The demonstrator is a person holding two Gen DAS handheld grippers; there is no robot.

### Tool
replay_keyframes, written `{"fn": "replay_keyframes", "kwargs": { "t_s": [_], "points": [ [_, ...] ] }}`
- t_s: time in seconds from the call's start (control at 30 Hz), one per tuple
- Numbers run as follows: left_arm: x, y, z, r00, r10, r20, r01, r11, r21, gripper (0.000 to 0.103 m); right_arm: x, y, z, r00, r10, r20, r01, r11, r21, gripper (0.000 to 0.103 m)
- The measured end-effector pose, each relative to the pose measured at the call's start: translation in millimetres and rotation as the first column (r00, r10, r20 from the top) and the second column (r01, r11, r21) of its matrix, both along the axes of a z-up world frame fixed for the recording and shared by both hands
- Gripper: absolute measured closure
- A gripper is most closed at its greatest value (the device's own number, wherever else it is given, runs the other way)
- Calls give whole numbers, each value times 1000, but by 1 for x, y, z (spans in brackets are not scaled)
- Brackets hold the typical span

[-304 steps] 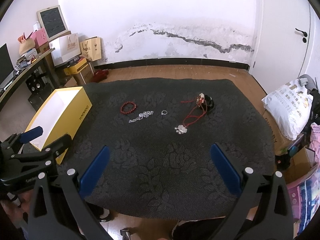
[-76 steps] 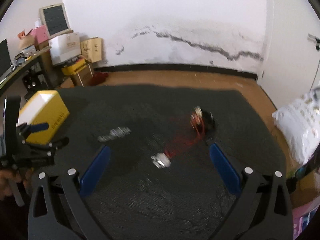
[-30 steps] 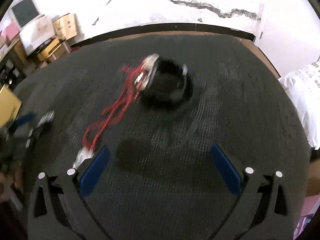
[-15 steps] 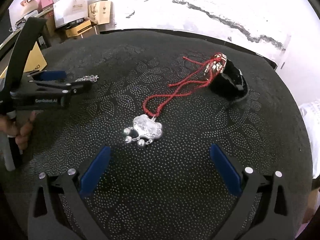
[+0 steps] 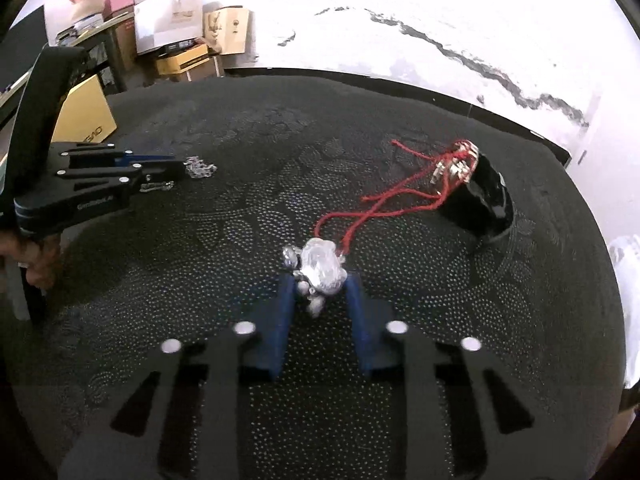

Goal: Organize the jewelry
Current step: 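Grasp the silver chain bracelet with the left tool while the right tool grasps the silver pendant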

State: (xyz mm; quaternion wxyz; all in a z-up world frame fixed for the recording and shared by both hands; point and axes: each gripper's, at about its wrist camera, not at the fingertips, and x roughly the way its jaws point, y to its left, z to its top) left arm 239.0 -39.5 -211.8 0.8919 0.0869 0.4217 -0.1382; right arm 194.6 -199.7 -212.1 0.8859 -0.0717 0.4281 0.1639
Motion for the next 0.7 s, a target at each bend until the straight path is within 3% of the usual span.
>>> {"fn": "replay_keyframes", "kwargs": {
  "t_s": [0.1, 0.4, 0.5, 0.6, 0.7],
  "points": [
    [-6, 2, 6, 1000, -3, 10, 3, 1000, 15, 97, 0, -2, 2, 1000, -10, -16, 11, 999, 30, 81],
    [-23, 14, 73, 997, 9, 82, -3, 997, -73, 102, -4, -3, 45, 999, 3, 34, -6, 994, 105, 81],
    [-21, 13, 62, 999, 12, 35, -9, 996, -90, 102, -4, -1, 44, 999, -15, 33, 11, 995, 101, 81],
    [-19, 16, 37, 1000, 22, -1, -22, 999, -28, 102, -6, 0, 33, 1000, -12, 10, 12, 998, 64, 81],
    [-17, 24, 20, 998, 41, -52, -43, 998, -40, 102, -4, -1, 19, 999, -25, -24, 27, 998, 60, 81]
  ]
}}
